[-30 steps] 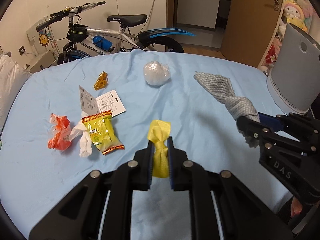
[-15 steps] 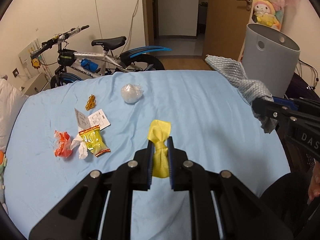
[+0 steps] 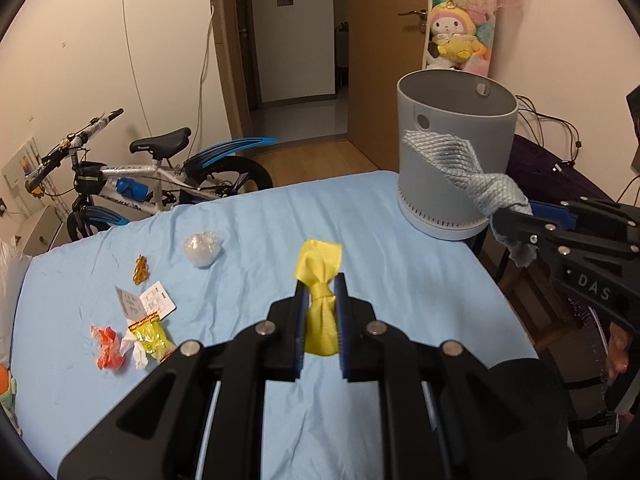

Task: Collect trash
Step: 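Carry the yellow bow with the left tool while the right tool carries the sock to the bin, then open the left tool over the bin while the right tool releases the sock into it, then move both open tools back over the items on the bed, then grasp the orange plastic bag with the left tool while the right tool grasps the yellow LIPO packet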

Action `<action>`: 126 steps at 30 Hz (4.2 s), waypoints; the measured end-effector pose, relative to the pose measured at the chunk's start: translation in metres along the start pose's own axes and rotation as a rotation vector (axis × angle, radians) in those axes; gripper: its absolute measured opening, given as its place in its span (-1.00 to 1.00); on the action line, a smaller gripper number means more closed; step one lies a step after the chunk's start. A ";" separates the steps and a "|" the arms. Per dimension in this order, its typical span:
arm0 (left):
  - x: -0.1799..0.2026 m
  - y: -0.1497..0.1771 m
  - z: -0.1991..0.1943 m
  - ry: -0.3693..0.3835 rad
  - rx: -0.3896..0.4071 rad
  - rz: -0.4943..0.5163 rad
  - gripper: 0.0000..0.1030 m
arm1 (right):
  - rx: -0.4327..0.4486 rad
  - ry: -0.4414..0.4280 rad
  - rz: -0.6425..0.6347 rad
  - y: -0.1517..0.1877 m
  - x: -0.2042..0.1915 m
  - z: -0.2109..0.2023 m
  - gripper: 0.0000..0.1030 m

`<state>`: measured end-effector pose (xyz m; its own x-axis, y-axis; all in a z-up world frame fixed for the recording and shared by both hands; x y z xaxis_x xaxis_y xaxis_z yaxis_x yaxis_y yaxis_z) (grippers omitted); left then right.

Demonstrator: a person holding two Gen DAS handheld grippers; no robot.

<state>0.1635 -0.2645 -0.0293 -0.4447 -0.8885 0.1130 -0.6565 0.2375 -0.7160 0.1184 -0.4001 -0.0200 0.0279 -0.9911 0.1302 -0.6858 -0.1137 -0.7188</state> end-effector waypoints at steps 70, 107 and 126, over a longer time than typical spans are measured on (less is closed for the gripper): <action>-0.015 -0.098 0.083 -0.160 0.082 -0.104 0.55 | 0.091 -0.082 -0.055 -0.094 0.042 0.063 0.07; -0.379 0.107 0.057 -0.452 -0.099 -0.392 0.55 | -0.198 -0.349 -0.263 -0.023 -0.356 0.237 0.22; -0.403 0.122 0.120 -0.342 -0.207 -0.425 -0.18 | -0.290 -0.356 -0.261 -0.008 -0.380 0.301 0.00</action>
<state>0.3360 0.0755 -0.2450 0.0835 -0.9907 0.1073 -0.8548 -0.1266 -0.5033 0.3323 -0.0435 -0.2688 0.4351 -0.9004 0.0036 -0.7949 -0.3861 -0.4681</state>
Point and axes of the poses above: each gripper's, at about its wrist camera, not at the fingertips, and z roughly the way its jaws point, x to its right, y to its underside, the point moved 7 cm from there along z, roughly the way its jaws point, and after that the axes turned 11 degrees about -z, right-handed, at the moved point
